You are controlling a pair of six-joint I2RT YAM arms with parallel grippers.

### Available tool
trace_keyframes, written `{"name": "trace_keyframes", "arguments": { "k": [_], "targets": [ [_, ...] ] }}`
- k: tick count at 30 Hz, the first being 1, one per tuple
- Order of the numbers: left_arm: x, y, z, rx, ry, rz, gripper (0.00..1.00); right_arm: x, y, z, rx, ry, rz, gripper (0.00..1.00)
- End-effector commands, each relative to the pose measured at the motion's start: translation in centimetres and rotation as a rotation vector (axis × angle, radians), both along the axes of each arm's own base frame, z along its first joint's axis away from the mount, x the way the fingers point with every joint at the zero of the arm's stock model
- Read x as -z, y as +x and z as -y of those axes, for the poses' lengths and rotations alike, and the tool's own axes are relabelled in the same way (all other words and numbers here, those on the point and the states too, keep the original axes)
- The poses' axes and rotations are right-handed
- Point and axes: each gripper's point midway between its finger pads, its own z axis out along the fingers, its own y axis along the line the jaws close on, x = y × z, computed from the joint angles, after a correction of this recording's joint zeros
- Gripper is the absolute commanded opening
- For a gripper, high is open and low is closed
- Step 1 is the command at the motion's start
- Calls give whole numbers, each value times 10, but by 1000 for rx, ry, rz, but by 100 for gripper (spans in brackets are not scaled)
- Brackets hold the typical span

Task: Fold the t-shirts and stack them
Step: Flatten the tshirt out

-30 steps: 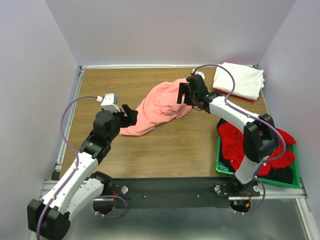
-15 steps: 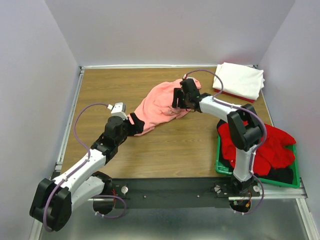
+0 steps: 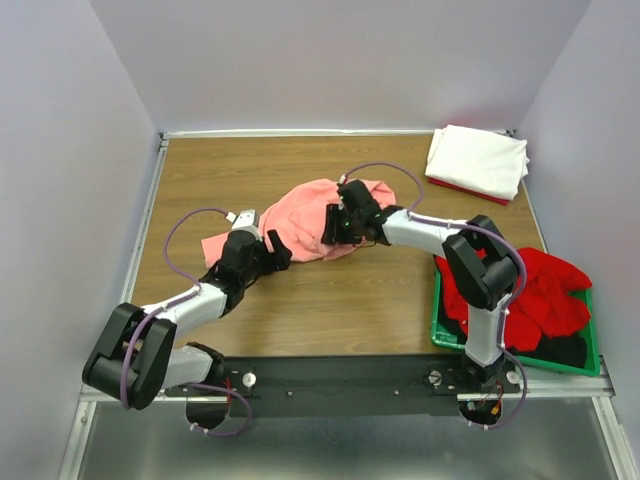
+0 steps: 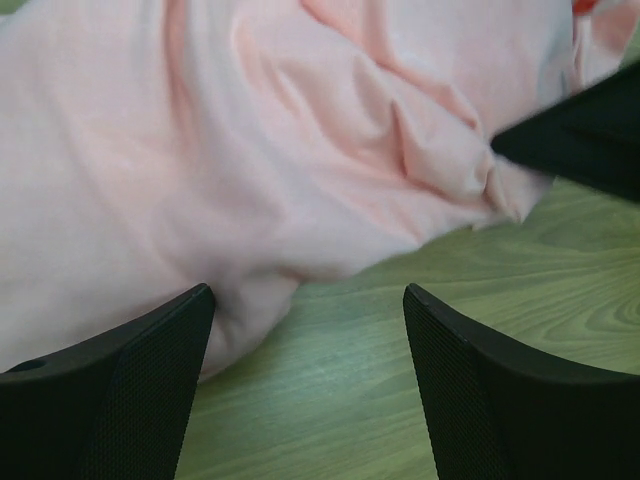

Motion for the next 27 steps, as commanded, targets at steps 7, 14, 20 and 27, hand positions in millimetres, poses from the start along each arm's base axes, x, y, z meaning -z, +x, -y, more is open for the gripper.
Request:
{"name": "trace_keyframes", "arguments": {
  "k": [7, 14, 20, 27],
  "targets": [
    [-13, 34, -6, 12, -29, 66, 85, -56, -136, -107, -324, 226, -75, 63],
    [-24, 30, -4, 30, -62, 78, 85, -105, -101, -50, -118, 145, 153, 88],
    [-67, 12, 1, 45, -50, 181, 84, -102, -79, 35, 104, 29, 201, 90],
    [-81, -19, 36, 166, -70, 154, 83, -56, -93, 88, 189, -64, 109, 86]
  ]
}}
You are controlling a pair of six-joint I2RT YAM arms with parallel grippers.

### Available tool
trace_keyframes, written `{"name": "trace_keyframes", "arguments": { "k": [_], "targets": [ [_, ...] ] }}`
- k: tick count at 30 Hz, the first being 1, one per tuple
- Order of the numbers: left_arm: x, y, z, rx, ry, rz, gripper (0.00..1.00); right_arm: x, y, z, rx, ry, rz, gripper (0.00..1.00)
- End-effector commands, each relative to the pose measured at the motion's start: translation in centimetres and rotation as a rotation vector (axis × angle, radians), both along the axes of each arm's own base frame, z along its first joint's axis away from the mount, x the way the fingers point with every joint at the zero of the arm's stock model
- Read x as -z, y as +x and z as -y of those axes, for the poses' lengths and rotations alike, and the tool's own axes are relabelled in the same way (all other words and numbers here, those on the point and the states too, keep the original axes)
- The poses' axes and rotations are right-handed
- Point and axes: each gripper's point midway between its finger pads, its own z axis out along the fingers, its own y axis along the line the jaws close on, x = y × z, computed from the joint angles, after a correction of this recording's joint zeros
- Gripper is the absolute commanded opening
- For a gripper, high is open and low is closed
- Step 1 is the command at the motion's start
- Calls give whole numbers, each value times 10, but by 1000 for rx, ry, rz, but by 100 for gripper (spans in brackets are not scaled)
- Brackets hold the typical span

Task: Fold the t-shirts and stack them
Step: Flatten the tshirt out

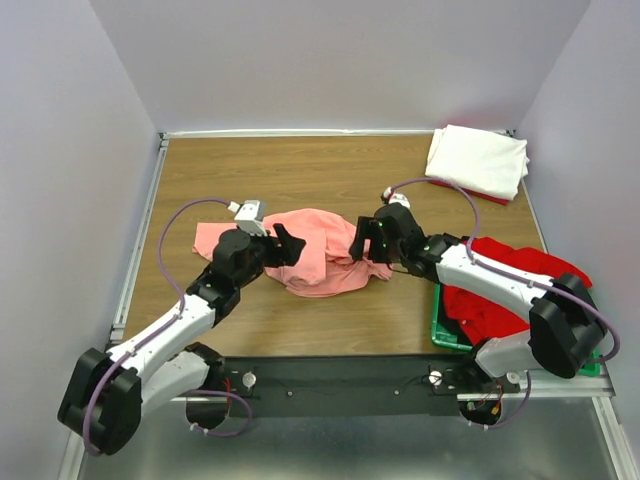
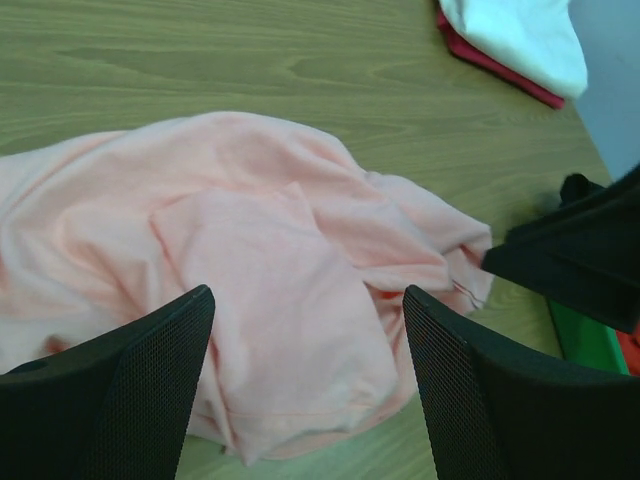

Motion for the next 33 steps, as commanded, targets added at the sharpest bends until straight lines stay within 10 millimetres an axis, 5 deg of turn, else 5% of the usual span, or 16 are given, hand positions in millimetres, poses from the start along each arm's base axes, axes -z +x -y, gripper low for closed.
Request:
{"name": "trace_keyframes", "arguments": {
  "k": [1, 9, 19, 22, 24, 25, 26, 27, 30, 33],
  "targets": [
    [19, -21, 24, 75, 55, -93, 82, 33, -19, 28, 46, -81, -80, 84],
    [43, -20, 66, 101, 207, -164, 82, 66, -35, 37, 51, -119, -164, 77],
    [75, -6, 64, 42, 346, -215, 76, 83, -8, 36, 80, -218, -136, 73],
    [80, -6, 64, 45, 357, -222, 57, 98, -6, 33, 71, -246, -163, 65],
    [85, -6, 62, 41, 370, -228, 42, 102, -4, 33, 78, -255, -171, 48],
    [86, -6, 61, 37, 374, -229, 32, 101, -4, 33, 80, -254, -169, 42],
    [86, -6, 59, 32, 377, -229, 8, 100, -3, 33, 84, -252, -165, 37],
    [81, -5, 57, 18, 376, -216, 0, 95, -1, 35, 93, -251, -150, 28],
    [71, 3, 46, -30, 403, -200, 0, 81, 9, 45, 116, -248, -117, 10],
    [34, 31, 24, -119, 401, -142, 0, 57, 31, 65, 163, -235, -72, 1]
  ]
}}
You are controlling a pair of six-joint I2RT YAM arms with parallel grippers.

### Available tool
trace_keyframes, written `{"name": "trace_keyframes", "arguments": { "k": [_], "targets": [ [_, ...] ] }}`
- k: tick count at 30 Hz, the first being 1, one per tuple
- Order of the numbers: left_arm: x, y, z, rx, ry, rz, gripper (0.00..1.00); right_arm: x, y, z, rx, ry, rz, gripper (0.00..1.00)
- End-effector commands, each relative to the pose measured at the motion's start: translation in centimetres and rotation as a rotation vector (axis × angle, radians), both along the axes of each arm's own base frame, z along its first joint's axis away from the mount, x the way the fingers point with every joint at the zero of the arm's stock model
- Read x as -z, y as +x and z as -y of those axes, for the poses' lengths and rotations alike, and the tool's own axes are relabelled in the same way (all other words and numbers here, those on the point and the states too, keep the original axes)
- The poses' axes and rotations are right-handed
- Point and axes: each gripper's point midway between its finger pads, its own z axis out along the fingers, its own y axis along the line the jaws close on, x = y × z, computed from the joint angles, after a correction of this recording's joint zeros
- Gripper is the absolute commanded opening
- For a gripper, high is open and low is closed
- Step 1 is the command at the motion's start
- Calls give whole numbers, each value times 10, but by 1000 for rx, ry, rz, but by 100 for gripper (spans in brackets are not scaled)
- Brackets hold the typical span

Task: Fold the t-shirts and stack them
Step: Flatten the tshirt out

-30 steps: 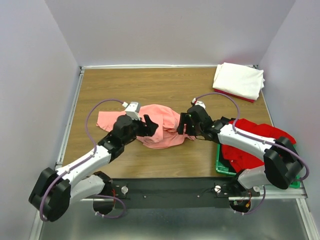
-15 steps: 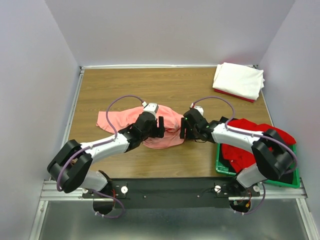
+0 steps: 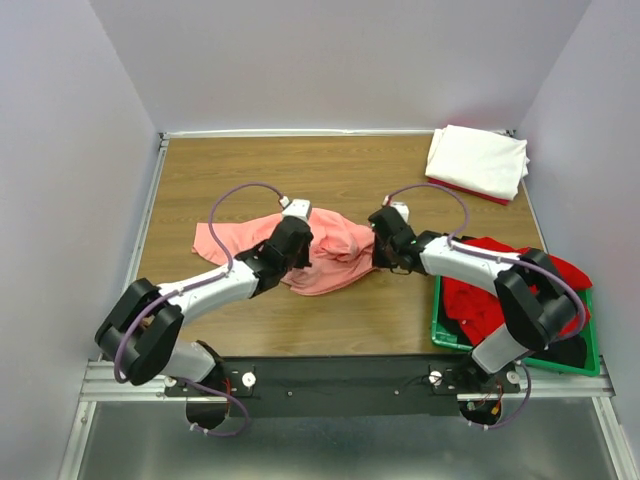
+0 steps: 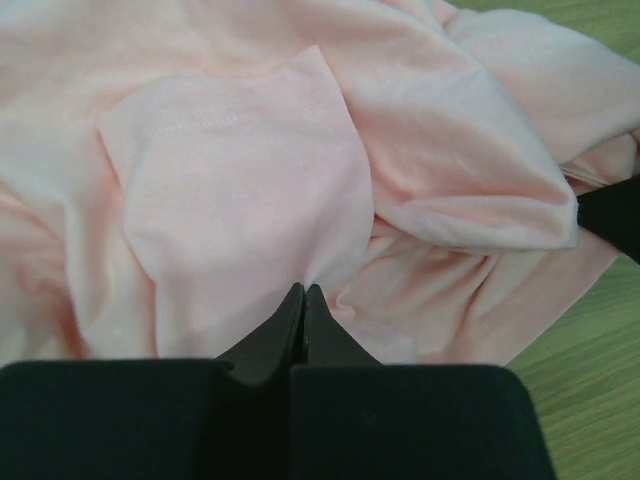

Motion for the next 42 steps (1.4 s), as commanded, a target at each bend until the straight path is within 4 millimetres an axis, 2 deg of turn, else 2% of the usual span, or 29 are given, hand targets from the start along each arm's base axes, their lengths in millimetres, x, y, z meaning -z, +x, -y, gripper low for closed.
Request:
{"name": "trace_keyframes", "arguments": {
  "k": [1, 2, 3, 4, 5, 6, 7, 9, 10, 12, 16, 17, 18, 20, 23, 24, 25, 26, 27, 28, 30, 31, 32, 33, 34, 35, 36, 38, 42],
  "targets": [
    [-64, 43, -35, -133, 17, 155, 0, -60, 48, 24, 80, 15, 150, 1],
    [-92, 57, -42, -147, 16, 204, 0, -71, 56, 29, 76, 2, 174, 0],
    [-110, 68, -53, -175, 20, 239, 0, -84, 65, 39, 99, -4, 190, 0],
    [-151, 86, -73, -241, -4, 314, 0, -113, 79, 41, 119, 2, 251, 0],
    [-169, 93, -86, -263, 1, 341, 0, -132, 85, 49, 133, -22, 288, 1],
    [-184, 99, -94, -280, -8, 362, 0, -148, 88, 47, 128, -12, 316, 0],
    [-217, 106, -109, -319, -38, 421, 0, -182, 96, 49, 143, 1, 384, 0],
    [-247, 107, -119, -337, -53, 478, 0, -208, 97, 56, 169, -7, 427, 0],
    [-268, 108, -129, -364, -64, 518, 0, -222, 96, 58, 175, 2, 452, 0],
    [-286, 104, -144, -406, -59, 552, 0, -251, 91, 66, 200, 19, 508, 0],
    [-305, 92, -185, -521, -60, 623, 0, -271, 74, 83, 236, 23, 556, 0],
    [-299, 90, -197, -562, -54, 631, 0, -265, 69, 87, 242, 16, 548, 1],
    [-304, 83, -202, -581, -68, 655, 0, -264, 65, 89, 246, 17, 548, 1],
    [-296, 80, -206, -603, -80, 663, 0, -258, 58, 95, 264, 19, 543, 0],
    [-281, 71, -206, -626, -157, 670, 0, -219, 45, 89, 242, 50, 453, 0],
    [-281, 63, -208, -634, -192, 693, 0, -201, 39, 78, 196, 79, 399, 1],
    [-273, 60, -208, -643, -213, 694, 0, -175, 32, 76, 180, 70, 336, 0],
    [-248, 59, -207, -645, -222, 676, 0, -151, 29, 71, 175, 76, 277, 0],
    [-236, 57, -205, -642, -248, 668, 0, -134, 25, 68, 162, 74, 232, 1],
    [-212, 54, -199, -622, -290, 644, 0, -100, 14, 64, 144, 65, 141, 1],
    [-183, 52, -194, -616, -313, 590, 0, -77, 6, 59, 131, 76, 89, 1],
    [-171, 50, -194, -621, -308, 569, 0, -65, 2, 60, 135, 70, 68, 0],
    [-151, 47, -195, -627, -281, 522, 0, -57, -2, 61, 138, 68, 53, 0],
    [-142, 45, -195, -628, -269, 496, 2, -44, -10, 64, 145, 60, 24, 0],
    [-135, 42, -194, -626, -271, 472, 11, -40, -12, 67, 151, 54, 18, 0],
    [-119, 37, -193, -624, -262, 432, 49, -37, -14, 69, 159, 52, 16, 0],
    [-118, 32, -191, -613, -284, 428, 67, -34, -18, 73, 172, 40, 16, 0],
    [-109, 24, -192, -617, -291, 412, 98, -34, -19, 76, 185, 38, 24, 0],
    [-131, 22, -202, -651, -300, 485, 98, -40, -16, 78, 190, 34, 44, 1]
  ]
}}
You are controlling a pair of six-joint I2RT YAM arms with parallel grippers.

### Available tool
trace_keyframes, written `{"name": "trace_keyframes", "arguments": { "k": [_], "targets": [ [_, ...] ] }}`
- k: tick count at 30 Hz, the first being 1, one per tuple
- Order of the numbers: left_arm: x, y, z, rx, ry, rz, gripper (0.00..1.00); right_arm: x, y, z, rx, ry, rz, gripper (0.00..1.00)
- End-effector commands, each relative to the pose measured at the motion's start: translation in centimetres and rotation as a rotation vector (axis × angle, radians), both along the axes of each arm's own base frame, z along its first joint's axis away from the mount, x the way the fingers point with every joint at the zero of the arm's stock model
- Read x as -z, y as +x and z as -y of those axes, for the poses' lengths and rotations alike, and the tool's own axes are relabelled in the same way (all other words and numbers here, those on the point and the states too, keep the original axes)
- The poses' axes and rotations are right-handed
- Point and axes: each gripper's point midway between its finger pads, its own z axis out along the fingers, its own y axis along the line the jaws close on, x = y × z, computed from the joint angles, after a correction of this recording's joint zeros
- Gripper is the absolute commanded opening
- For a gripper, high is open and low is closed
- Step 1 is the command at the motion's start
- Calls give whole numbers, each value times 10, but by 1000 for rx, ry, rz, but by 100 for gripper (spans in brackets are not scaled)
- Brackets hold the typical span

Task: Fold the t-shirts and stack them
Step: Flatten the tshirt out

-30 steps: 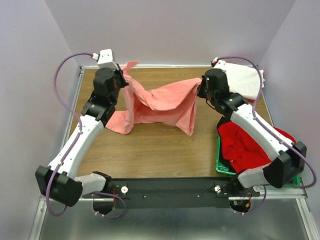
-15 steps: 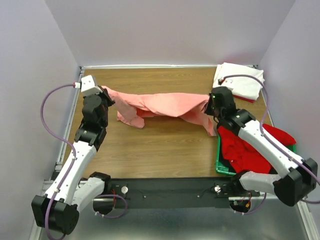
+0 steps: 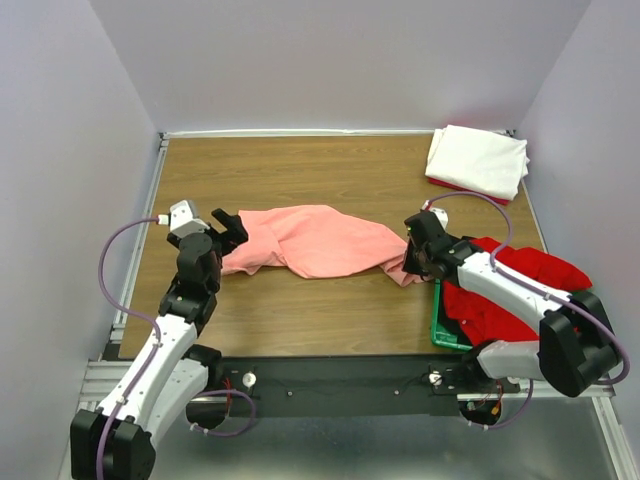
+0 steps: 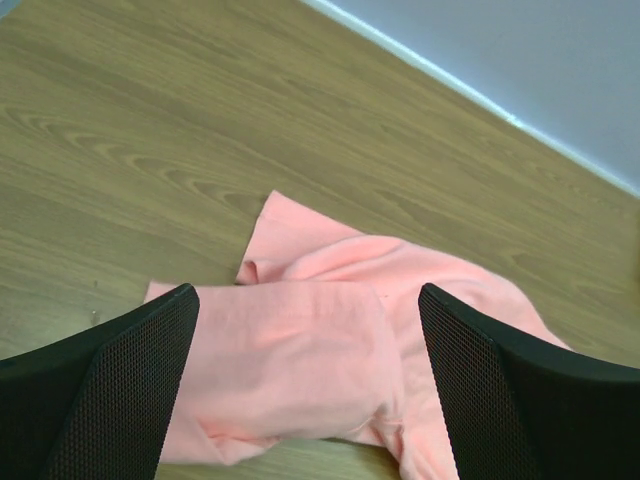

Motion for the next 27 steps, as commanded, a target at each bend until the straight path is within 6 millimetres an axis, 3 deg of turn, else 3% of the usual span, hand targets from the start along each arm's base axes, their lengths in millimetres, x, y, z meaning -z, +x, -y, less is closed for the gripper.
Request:
{"name": "trace_keyframes", "arguments": {
  "k": [1, 3, 5, 6, 7, 9, 10, 13, 17, 27],
  "targets": [
    [-34, 5, -6, -38, -30, 95, 98, -12, 9, -5, 16, 27, 50, 1],
    [-35, 16, -13, -61, 0, 78, 98, -12, 11, -7, 8, 29, 47, 1],
    [-23, 25, -26, -100, 3, 46, 98, -13, 10, -8, 8, 33, 47, 1],
    [-5, 34, -24, -72, -26, 2, 98, -13, 11, -9, 6, 40, 49, 1],
    [3, 38, -44, -112, -46, -9, 98, -14, 10, -10, -1, 47, 49, 1],
    [26, 46, -44, -90, -81, -70, 98, -16, 10, -12, -5, 56, 56, 1],
    [27, 50, -55, -121, -82, -92, 98, -16, 10, -11, -7, 57, 58, 1],
    [49, 53, -52, -117, -107, -175, 98, -16, 10, -9, -6, 47, 63, 1],
    [75, 42, -43, -92, -148, -238, 96, -17, 10, -9, -2, 50, 70, 1],
    [101, 19, -33, -83, -223, -297, 86, -17, 13, -14, -13, 69, 73, 1]
  ]
}}
